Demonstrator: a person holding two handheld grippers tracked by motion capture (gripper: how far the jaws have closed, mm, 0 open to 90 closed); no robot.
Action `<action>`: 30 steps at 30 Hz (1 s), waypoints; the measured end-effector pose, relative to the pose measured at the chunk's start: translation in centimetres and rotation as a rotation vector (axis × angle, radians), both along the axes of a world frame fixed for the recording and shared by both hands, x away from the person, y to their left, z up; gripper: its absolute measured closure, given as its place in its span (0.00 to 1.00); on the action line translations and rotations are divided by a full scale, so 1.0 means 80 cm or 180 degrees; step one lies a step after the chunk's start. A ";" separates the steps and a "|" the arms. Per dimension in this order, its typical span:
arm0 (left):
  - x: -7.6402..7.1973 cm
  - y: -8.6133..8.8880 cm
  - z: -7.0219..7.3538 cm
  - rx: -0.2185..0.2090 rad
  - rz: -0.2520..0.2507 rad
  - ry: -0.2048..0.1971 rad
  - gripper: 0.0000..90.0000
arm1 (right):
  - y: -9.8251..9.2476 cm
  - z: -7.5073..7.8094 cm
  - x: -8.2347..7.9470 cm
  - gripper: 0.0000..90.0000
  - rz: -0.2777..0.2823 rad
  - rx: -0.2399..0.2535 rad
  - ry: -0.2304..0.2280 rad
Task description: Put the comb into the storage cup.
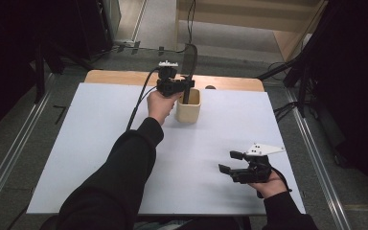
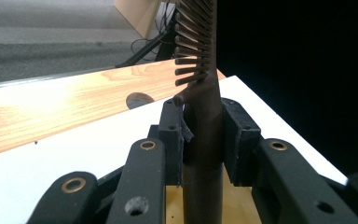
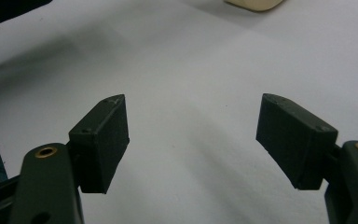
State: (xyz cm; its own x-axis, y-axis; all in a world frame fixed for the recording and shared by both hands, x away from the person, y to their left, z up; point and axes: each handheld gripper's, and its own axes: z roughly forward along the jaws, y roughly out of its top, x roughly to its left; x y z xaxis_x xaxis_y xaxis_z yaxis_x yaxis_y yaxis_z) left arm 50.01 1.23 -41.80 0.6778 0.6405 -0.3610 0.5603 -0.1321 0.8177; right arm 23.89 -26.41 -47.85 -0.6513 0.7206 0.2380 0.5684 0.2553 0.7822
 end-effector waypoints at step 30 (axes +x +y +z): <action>-0.004 0.039 0.006 0.0087 -0.0146 0.0137 0.35 | 0.002 -0.001 0.001 0.26 0.0013 -0.0017 0.0008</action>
